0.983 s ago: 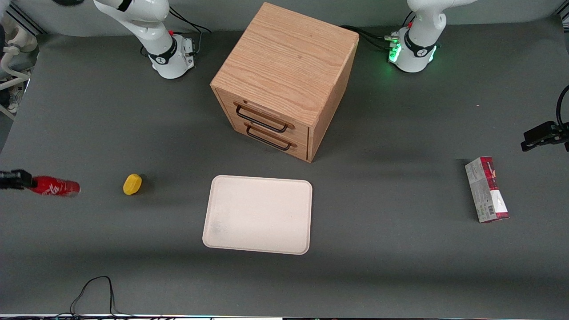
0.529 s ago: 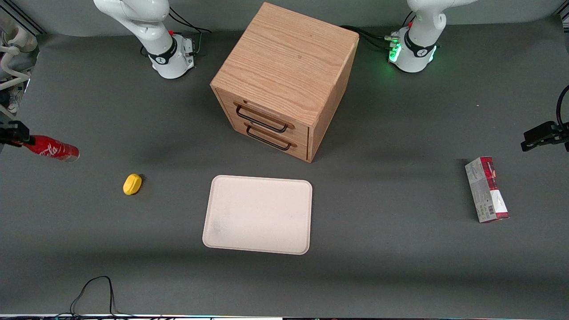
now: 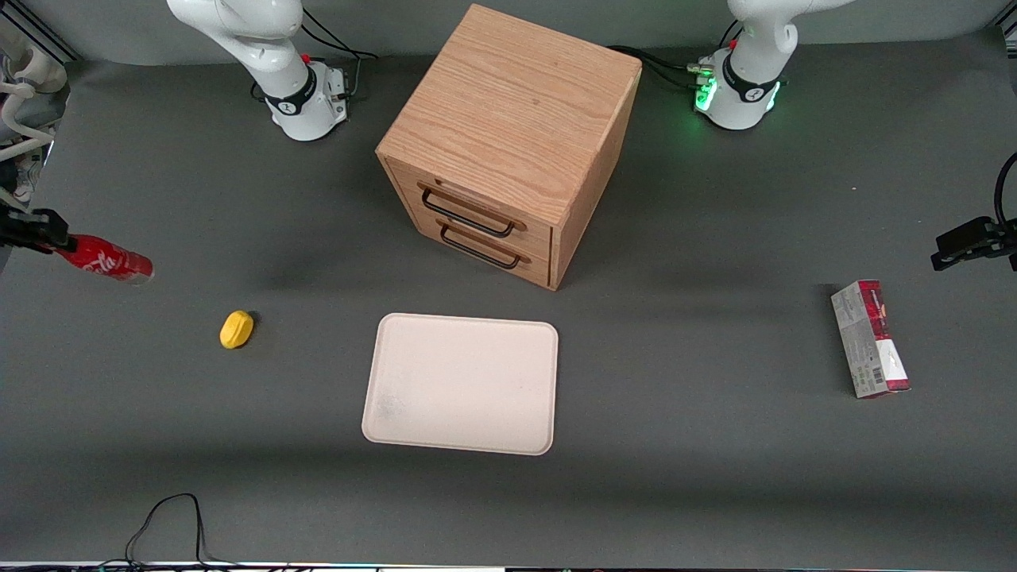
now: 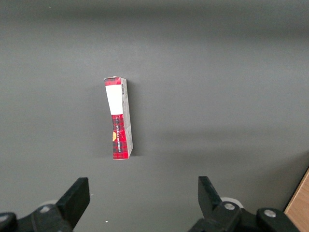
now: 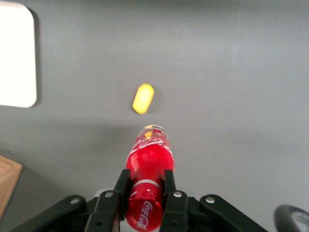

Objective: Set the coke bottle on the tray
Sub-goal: 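Lift the bottle off the table with the right gripper, then carry the bottle over the white tray with the right gripper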

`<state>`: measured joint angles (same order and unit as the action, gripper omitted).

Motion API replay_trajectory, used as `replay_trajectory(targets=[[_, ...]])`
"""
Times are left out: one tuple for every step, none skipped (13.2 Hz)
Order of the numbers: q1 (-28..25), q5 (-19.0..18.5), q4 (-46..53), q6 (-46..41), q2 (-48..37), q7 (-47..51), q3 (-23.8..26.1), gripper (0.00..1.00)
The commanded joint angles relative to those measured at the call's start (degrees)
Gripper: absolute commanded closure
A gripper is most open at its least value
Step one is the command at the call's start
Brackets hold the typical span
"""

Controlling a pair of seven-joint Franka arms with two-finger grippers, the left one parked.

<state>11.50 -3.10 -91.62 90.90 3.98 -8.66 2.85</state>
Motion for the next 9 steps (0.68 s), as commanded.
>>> replay_trajectory(targets=[[-4.0,0.5,10.8,-2.4,9.1,11.5,3.0,1.00],[-5.5,0.7,13.3,-2.5,11.5,14.5,3.3,1.00],[-7.4,1.7,15.6,-2.6,14.1,18.1,3.2,1.00],[-9.5,2.1,17.8,-2.7,16.4,22.0,3.3,1.00],[-11.9,2.1,20.0,-2.7,18.9,25.5,3.3,1.00],[-14.1,2.0,22.8,-2.7,21.7,28.4,3.2,1.00],[-15.8,2.1,26.6,-2.7,24.9,31.8,3.3,1.00],[-17.3,2.2,30.5,-2.6,28.1,34.7,3.3,1.00],[-19.2,2.1,33.8,-2.3,30.9,36.9,3.3,1.00]])
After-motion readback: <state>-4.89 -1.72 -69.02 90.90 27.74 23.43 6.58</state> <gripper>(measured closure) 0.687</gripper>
